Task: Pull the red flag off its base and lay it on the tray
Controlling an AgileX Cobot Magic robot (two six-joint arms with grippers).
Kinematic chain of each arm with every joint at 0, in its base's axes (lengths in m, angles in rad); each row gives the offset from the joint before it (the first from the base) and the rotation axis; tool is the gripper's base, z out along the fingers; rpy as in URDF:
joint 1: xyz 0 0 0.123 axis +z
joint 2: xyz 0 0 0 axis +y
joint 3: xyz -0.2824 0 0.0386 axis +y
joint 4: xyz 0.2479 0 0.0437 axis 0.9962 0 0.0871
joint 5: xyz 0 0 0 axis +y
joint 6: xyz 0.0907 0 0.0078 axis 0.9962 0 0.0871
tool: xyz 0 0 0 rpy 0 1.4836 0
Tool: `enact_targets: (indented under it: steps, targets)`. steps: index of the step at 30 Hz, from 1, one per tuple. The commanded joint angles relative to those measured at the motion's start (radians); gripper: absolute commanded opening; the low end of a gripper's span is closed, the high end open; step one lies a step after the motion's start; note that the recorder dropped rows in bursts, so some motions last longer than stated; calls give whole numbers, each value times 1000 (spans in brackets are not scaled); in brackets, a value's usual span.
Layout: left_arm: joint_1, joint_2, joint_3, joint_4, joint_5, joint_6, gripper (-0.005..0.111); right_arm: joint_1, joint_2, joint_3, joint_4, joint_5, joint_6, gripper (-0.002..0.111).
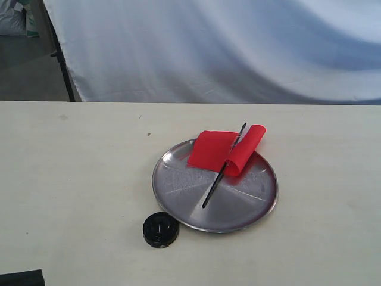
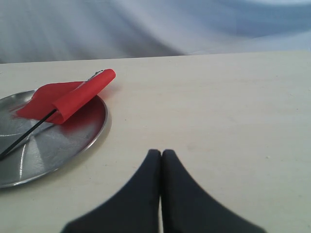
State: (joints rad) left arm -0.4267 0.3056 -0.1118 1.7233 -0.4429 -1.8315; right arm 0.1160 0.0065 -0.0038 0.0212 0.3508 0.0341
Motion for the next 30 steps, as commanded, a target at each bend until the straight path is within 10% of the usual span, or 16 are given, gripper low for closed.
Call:
enact_targets:
  steps: [1, 9, 25, 30]
  targets:
    - [-2, -5, 9, -190, 57, 94, 0, -6, -7, 4, 3, -5, 3, 0]
    - [-2, -5, 112, -1150, 52, 1248, 0, -6, -7, 4, 3, -5, 3, 0]
    - [-5, -5, 112, -1207, 311, 1221, 0, -6, -7, 4, 3, -1, 3, 0]
    - [-2, -5, 112, -1425, 322, 1346, 0, -6, -7, 4, 3, -1, 3, 0]
